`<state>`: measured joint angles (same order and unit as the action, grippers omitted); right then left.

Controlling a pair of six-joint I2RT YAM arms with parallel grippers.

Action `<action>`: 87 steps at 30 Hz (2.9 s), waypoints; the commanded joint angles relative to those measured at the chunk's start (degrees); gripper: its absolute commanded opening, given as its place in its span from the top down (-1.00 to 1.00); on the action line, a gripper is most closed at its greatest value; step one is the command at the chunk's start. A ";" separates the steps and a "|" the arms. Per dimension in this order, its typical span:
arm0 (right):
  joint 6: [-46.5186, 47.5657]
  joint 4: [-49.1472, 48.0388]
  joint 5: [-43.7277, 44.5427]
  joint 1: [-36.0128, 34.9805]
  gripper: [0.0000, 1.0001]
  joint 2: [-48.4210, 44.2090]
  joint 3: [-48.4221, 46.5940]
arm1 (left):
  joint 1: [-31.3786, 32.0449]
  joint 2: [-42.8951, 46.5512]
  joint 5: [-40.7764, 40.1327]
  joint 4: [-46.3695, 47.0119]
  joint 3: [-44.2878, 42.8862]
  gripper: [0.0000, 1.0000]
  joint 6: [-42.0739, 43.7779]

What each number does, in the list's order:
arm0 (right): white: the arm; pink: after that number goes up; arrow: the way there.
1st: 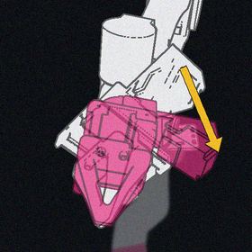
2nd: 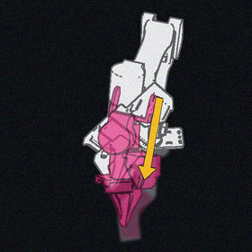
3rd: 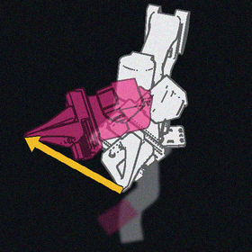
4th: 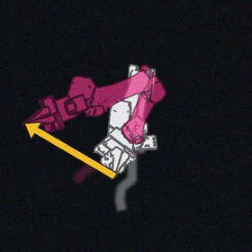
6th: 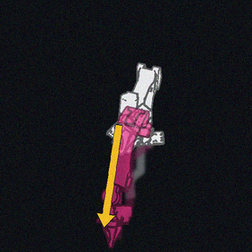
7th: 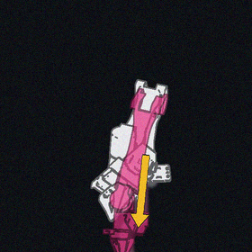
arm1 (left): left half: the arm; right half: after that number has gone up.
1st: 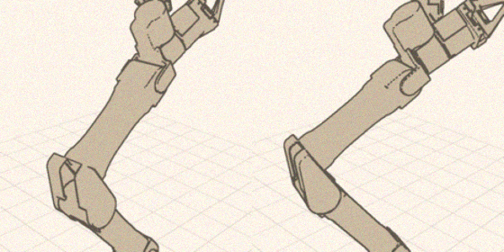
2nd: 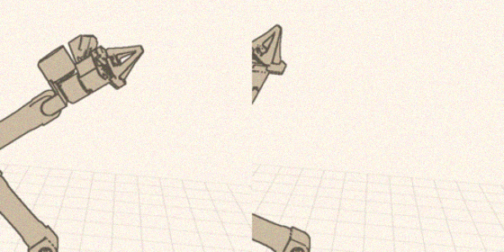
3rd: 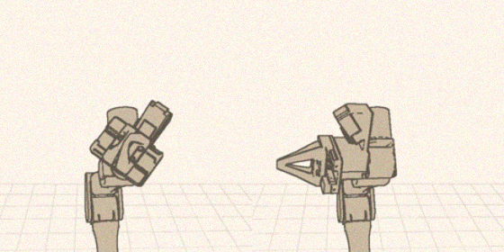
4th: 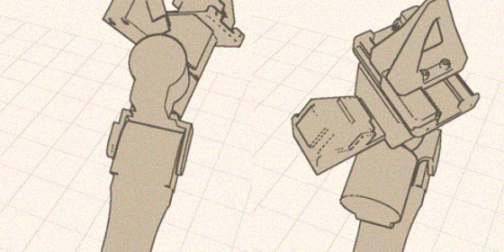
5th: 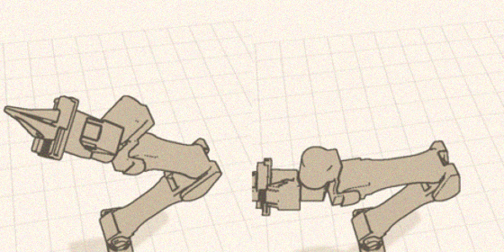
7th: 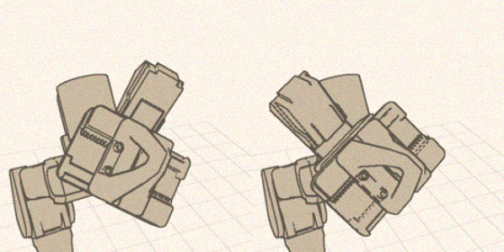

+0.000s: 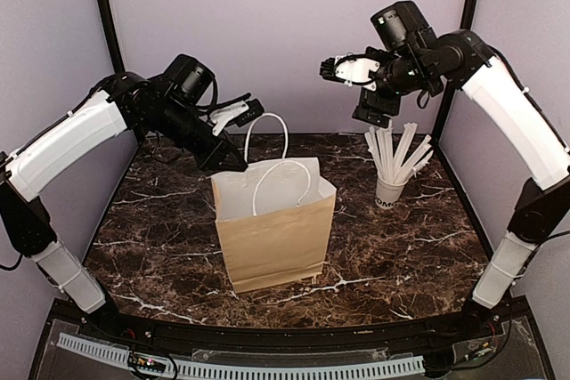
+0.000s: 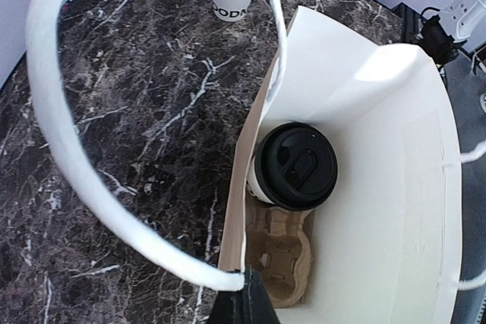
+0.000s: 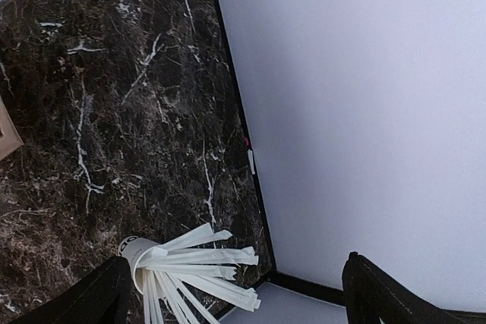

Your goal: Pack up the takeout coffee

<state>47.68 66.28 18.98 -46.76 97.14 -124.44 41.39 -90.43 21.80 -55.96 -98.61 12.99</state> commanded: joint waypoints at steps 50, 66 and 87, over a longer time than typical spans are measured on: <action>-3.28 5.16 -26.88 28.22 -0.97 -6.94 15.92 | 24.24 20.70 -35.66 21.70 21.81 1.00 1.10; -11.04 -11.67 -35.47 27.87 -0.45 -7.70 31.16 | 1.89 13.69 -17.18 26.93 19.02 0.83 -1.03; -13.05 -18.37 -38.69 27.65 0.13 0.61 35.60 | -0.87 18.35 -22.81 29.03 17.84 -0.25 -2.76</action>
<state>35.05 49.23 -17.58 -18.76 95.96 -88.88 40.73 -76.82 1.89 -28.60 -80.75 11.09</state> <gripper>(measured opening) 0.537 0.617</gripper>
